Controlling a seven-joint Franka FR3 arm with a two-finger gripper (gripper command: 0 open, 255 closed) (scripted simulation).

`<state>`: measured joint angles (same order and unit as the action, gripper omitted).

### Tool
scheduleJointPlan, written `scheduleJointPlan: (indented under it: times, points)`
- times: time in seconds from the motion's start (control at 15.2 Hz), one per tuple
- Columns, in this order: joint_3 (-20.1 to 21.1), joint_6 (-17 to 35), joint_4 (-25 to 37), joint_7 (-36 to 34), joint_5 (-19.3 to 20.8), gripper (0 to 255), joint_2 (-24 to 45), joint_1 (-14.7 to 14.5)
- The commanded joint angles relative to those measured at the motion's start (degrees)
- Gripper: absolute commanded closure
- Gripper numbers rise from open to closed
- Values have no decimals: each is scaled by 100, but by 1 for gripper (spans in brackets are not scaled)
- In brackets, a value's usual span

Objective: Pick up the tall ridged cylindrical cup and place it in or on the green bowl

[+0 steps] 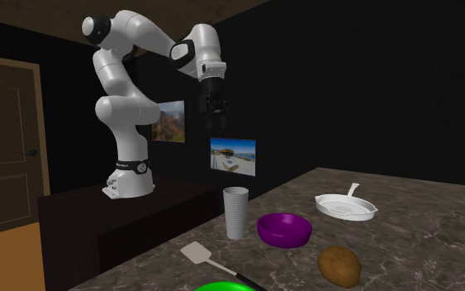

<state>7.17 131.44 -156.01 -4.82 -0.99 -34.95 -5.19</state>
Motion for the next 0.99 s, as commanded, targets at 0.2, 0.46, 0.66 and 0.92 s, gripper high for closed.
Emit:
scheduleJointPlan:
  times: [0.2,0.46,0.66,0.92]
  points:
    - [279,1261,-229,-147,179,0,1013,22]
    - [595,2235,-244,-472,592,0,1982,201]
    - [903,2897,-135,-1026,1329,0,2790,516]
    - [1015,3427,183,-2347,3079,0,3783,826]
